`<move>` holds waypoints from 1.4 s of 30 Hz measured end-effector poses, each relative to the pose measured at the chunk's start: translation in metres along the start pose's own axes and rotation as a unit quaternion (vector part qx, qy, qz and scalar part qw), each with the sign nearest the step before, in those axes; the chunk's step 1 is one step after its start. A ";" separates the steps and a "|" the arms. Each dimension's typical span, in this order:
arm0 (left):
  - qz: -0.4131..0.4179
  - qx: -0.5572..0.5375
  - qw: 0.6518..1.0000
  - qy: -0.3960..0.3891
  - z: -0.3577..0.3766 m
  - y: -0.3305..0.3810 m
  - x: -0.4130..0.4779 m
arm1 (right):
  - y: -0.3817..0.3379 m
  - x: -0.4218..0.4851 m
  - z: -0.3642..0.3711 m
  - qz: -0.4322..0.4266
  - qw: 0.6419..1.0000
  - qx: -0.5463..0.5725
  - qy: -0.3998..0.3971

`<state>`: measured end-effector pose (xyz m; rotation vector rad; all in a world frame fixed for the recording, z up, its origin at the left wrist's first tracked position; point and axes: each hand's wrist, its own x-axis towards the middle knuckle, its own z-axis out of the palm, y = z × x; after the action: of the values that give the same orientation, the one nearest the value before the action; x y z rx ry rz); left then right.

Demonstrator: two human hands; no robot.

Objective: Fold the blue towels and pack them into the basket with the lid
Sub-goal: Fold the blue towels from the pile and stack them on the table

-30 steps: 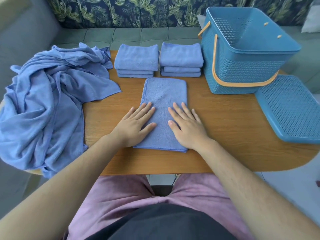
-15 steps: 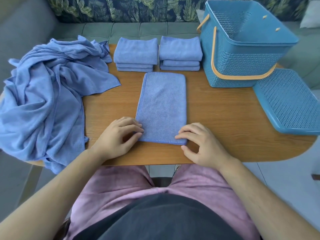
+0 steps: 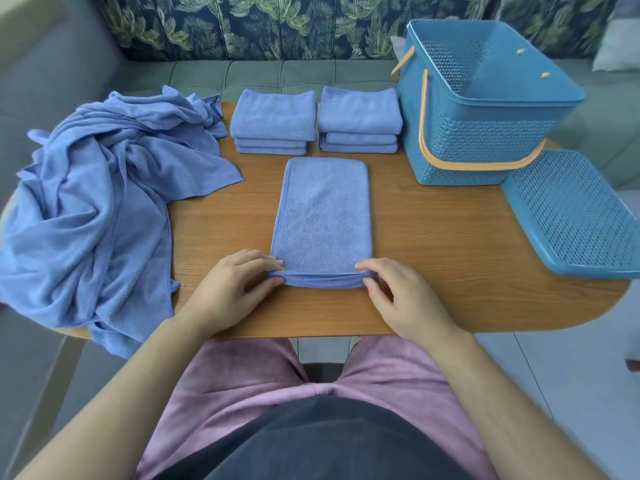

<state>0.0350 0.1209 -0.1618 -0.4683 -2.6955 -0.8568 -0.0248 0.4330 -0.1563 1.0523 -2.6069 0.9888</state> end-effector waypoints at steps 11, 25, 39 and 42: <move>-0.047 -0.029 0.997 0.058 0.007 0.017 -0.008 | -0.005 -0.006 -0.008 0.030 0.995 0.079 -0.061; -0.035 -0.007 0.998 0.042 0.006 0.015 -0.011 | -0.004 -0.002 -0.001 0.056 0.995 0.079 -0.005; -0.166 -0.178 0.961 0.130 -0.020 0.038 0.048 | -0.009 0.062 -0.026 0.077 0.986 0.142 0.030; -0.193 -0.170 0.956 0.141 -0.021 0.025 0.072 | 0.002 0.093 -0.018 0.101 0.985 0.136 0.020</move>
<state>-0.0178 0.1439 -0.1072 0.1238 -2.4099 -1.3876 -0.0961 0.3929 -0.1089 0.8198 -2.6376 1.4301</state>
